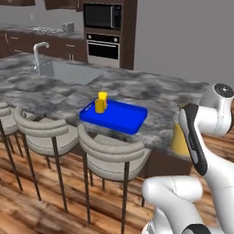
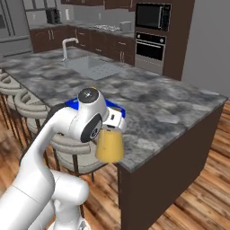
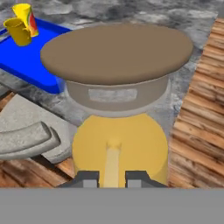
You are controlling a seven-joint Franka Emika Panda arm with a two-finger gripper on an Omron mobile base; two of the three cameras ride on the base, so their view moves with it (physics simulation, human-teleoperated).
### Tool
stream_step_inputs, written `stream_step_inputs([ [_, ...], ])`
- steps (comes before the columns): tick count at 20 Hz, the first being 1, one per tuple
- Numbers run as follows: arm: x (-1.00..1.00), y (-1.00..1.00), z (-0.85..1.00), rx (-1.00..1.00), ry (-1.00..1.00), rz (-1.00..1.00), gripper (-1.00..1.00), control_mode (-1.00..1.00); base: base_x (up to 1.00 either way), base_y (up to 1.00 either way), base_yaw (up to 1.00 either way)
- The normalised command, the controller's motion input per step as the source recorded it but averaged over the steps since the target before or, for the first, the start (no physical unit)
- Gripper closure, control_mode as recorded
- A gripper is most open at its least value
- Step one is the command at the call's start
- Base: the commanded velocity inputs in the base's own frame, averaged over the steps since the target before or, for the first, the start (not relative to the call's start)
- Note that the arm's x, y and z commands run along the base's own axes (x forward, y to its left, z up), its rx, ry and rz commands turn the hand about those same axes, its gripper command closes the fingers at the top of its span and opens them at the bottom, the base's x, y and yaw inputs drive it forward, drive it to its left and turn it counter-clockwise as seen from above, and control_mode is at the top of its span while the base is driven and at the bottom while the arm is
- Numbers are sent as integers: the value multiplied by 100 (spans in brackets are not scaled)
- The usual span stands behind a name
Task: There is a tray on the dining counter. Grab the cup, mug, and pitcher and place them on the tray. The pitcher may be placed next to the tray if it cannot fit the tray.
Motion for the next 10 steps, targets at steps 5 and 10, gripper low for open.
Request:
stream_step_inputs([
  [5, 0, 0, 0, 0, 0, 0, 100, 100, 71, 2, -8],
  [10, 0, 0, 0, 0, 0, 0, 100, 100, 64, 0, -7],
])
